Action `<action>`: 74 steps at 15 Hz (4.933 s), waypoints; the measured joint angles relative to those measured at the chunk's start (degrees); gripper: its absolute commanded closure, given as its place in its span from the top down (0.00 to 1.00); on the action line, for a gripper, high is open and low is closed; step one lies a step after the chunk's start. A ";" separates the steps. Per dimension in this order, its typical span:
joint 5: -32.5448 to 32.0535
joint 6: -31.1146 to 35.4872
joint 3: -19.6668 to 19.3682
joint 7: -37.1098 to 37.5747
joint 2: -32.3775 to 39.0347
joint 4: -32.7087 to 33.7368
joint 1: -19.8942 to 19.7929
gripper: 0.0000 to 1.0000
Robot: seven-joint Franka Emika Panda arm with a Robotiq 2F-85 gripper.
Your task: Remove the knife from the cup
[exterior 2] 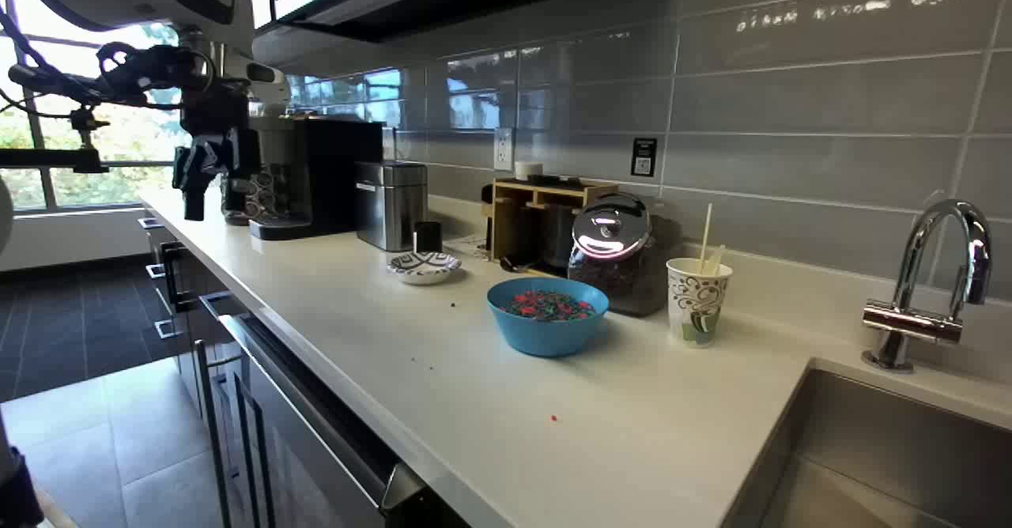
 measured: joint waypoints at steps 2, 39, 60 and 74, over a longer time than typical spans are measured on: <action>0.00 0.00 0.00 0.00 0.00 0.00 0.00 1.00; -13.13 34.73 -27.39 8.90 12.50 6.74 -26.02 1.00; -10.11 36.97 -36.22 23.20 39.39 35.50 -25.49 1.00; -6.90 37.10 -38.48 23.69 53.88 52.10 -25.35 0.68</action>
